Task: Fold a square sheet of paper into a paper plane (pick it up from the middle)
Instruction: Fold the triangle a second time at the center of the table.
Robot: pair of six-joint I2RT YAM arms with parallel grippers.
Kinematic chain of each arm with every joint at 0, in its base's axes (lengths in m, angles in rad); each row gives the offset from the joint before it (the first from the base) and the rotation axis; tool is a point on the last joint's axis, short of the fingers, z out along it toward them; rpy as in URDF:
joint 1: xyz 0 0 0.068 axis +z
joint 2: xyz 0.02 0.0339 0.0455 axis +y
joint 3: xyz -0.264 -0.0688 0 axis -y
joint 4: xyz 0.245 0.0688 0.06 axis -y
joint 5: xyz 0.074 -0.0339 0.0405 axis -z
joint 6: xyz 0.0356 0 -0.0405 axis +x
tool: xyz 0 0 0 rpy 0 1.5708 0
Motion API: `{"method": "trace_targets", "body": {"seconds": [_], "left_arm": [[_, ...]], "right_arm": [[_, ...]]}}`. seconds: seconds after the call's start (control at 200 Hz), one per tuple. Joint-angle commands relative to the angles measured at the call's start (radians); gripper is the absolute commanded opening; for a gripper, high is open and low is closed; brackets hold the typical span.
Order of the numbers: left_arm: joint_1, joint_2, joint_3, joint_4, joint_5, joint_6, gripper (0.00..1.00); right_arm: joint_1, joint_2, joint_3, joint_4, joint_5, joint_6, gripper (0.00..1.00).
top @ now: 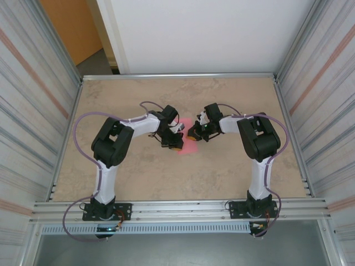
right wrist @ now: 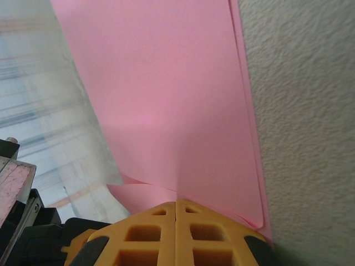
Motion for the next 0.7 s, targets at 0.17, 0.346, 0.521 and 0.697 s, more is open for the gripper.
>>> {"method": "trace_targets", "body": {"seconds": [0.17, 0.346, 0.521, 0.697], "left_arm": [[0.008, -0.093, -0.11, -0.138, -0.108, 0.041, 0.0], [0.01, -0.192, -0.115, -0.035, -0.079, -0.018, 0.0], [-0.008, -0.216, -0.168, 0.189, -0.027, -0.15, 0.0], [-0.021, -0.155, -0.15, 0.261, 0.011, -0.204, 0.0]], "right_arm": [[-0.02, 0.094, -0.039, -0.126, 0.169, -0.016, 0.0], [-0.019, 0.096, -0.035, -0.126, 0.168, -0.017, 0.0], [-0.021, 0.089, -0.033, -0.126, 0.17, -0.018, 0.0], [-0.019, 0.093, -0.029, -0.12, 0.163, -0.011, 0.0]]}}
